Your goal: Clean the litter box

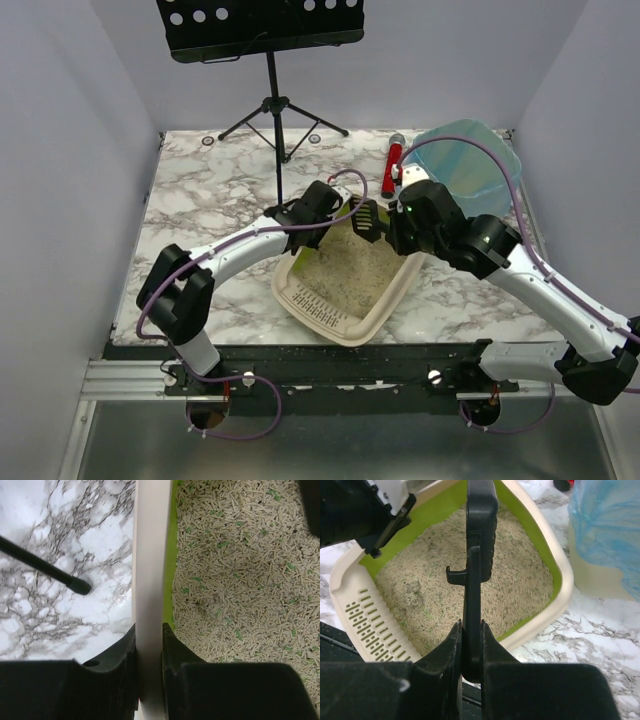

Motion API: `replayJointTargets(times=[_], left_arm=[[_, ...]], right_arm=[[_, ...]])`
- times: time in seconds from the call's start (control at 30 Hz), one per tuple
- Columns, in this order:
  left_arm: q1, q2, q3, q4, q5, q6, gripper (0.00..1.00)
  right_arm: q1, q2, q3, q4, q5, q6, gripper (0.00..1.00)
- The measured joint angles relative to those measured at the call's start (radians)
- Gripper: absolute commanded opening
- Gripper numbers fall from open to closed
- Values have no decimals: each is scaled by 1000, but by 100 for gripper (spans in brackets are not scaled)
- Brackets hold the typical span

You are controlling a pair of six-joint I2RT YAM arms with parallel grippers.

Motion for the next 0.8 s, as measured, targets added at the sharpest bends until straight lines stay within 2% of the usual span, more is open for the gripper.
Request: replayJointTargets(times=[0.2,0.27,0.33,0.37,0.57,0.63,0.8], left_arm=[[0,5,14,14,127,201,50],[-2,5,32,12,154,233,62],[-3,5,58,10,173,246,66],[-4,5,70,11,180,245,72],[-7,-16,101,3,164,166,87],[-7,-49,94,-8,127,117,96],[-6,-217,27,-63,-42,-81,99]], right_arm=[[0,3,-16,-8,-76,-8,1],[-1,9,-15,-22,-89,-7,1],[-5,11,-15,-35,-92,-7,1],[-8,11,-16,-43,-95,-7,1],[-25,-3,-61,-83,-171,-17,1],[-30,-13,-71,-98,-222,-32,1],[-34,-8,-72,-107,-406,-95,1]])
